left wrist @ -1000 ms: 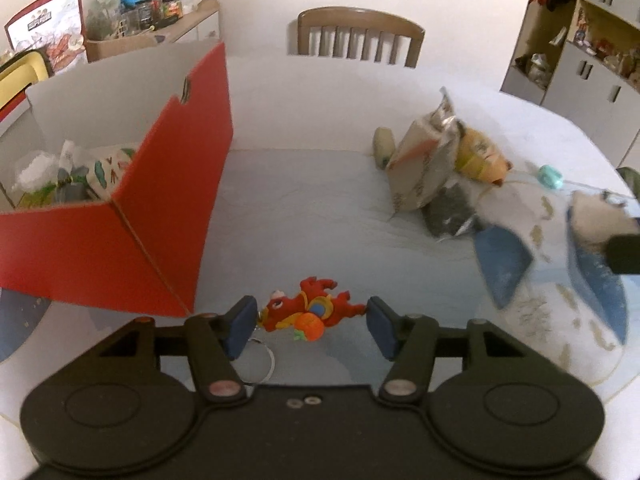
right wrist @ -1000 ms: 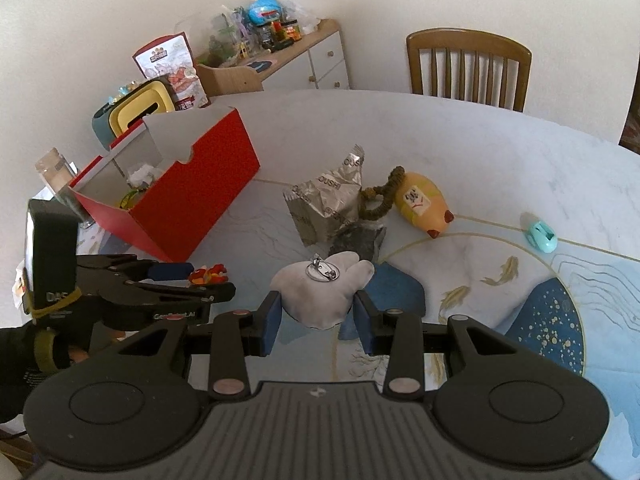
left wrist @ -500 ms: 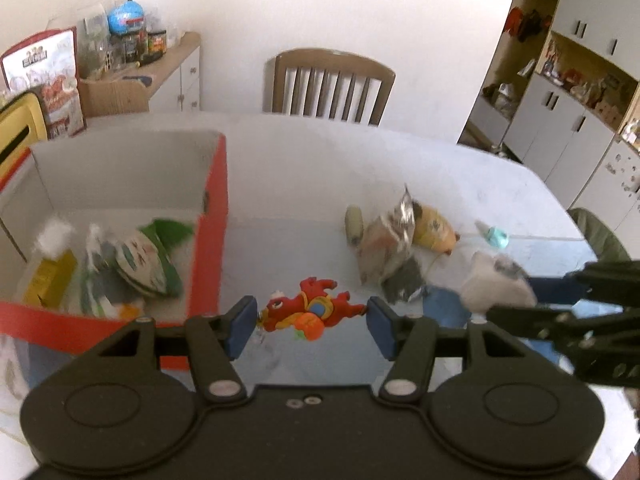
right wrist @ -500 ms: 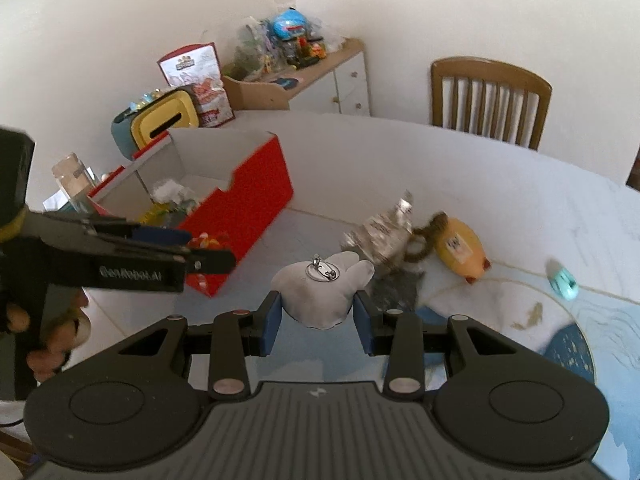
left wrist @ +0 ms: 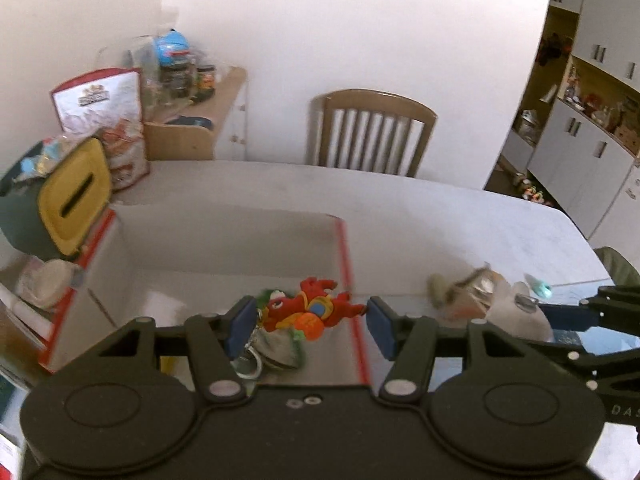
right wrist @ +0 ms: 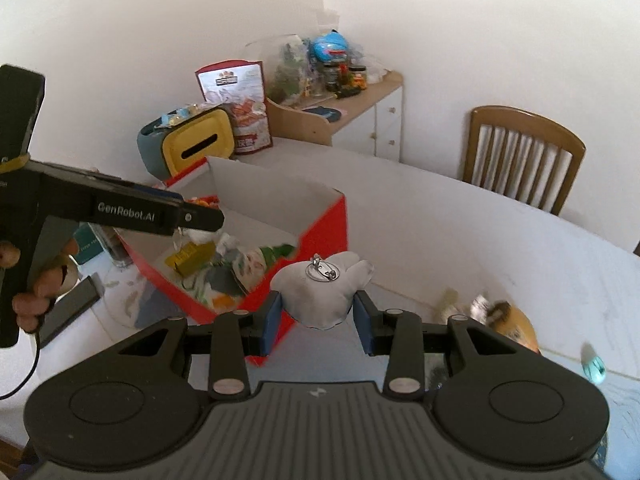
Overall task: Organize objects
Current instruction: 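Lift and carry the cat plush and dragon keychain over the cardboard box, then open both tools to drop the plush and keychain into the box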
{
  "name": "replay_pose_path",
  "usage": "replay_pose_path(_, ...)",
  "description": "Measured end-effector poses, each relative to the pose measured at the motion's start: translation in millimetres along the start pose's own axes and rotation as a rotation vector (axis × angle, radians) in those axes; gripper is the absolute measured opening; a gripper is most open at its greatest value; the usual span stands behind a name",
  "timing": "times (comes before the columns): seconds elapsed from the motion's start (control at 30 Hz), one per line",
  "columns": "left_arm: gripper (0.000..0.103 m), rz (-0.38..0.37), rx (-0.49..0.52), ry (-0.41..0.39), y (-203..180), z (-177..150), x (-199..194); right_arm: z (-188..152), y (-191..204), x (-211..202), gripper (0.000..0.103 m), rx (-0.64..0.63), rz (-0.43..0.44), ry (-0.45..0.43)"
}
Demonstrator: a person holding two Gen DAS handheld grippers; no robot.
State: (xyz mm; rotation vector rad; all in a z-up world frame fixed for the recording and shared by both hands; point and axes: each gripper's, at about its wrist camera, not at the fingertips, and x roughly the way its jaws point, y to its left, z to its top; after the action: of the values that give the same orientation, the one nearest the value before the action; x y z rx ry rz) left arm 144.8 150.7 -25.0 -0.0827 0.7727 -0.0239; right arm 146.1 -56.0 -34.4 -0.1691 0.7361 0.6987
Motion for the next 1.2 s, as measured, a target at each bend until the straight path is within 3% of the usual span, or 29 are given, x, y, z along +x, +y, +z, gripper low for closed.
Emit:
replay_pose_path(0.37, 0.059, 0.074, 0.020, 0.015, 64, 24, 20, 40, 55, 61, 0.038, -0.061, 0.023, 0.028)
replay_pose_path(0.7, 0.059, 0.145, 0.009, 0.077, 109, 24, 68, 59, 81, 130, 0.038, -0.096, -0.012, 0.086)
replay_pose_path(1.2, 0.059, 0.174, 0.064, 0.192, 122, -1, 114, 58, 87, 197, 0.039, -0.119, -0.050, 0.177)
